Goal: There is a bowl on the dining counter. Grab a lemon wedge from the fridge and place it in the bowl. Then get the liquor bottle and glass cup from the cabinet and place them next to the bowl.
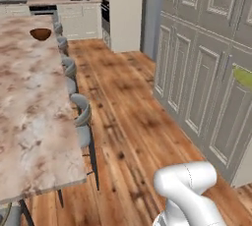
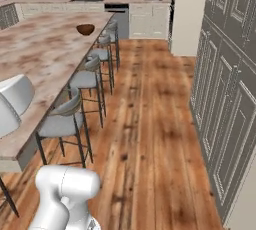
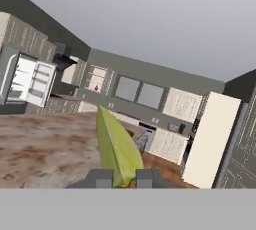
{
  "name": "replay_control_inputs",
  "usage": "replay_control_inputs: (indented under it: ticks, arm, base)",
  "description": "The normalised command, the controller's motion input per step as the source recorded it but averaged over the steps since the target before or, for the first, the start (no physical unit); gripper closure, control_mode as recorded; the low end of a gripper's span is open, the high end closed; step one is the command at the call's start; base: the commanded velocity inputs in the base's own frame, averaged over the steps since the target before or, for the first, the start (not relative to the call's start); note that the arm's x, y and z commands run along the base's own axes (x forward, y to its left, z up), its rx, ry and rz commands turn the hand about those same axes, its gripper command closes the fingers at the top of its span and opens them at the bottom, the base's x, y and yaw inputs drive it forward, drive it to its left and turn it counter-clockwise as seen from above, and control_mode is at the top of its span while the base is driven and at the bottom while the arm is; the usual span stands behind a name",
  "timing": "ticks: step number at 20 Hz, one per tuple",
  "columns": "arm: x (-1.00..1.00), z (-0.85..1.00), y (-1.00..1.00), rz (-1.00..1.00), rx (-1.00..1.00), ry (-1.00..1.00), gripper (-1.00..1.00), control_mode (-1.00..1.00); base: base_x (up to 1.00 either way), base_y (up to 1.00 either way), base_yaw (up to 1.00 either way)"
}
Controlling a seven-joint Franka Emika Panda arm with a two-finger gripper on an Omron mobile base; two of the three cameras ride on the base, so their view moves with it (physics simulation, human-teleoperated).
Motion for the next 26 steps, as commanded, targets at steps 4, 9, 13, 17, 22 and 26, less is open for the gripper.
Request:
replay_control_inputs:
  ticks: [4,9,13,17,22,26]
  arm:
    - [0.0,0.0,0.0,0.0,0.0,0.0,1.0,1.0]
    - [0.0,0.0,0.0,0.0,0.0,0.0,1.0,1.0]
    - [0.0,0.0,0.0,0.0,0.0,0.0,1.0,1.0]
    - [0.0,0.0,0.0,0.0,0.0,0.0,1.0,1.0]
    - [0.0,0.0,0.0,0.0,0.0,0.0,1.0,1.0]
    - [0.0,0.0,0.0,0.0,0.0,0.0,1.0,1.0]
  base:
    - [0.85,-0.64,0.38]
    - [0.92,-0.59,0.39]
    - [0.97,-0.55,0.37]
    - [0.99,-0.5,0.38]
    - [0.97,-0.46,0.41]
    - [0.97,-0.44,0.42]
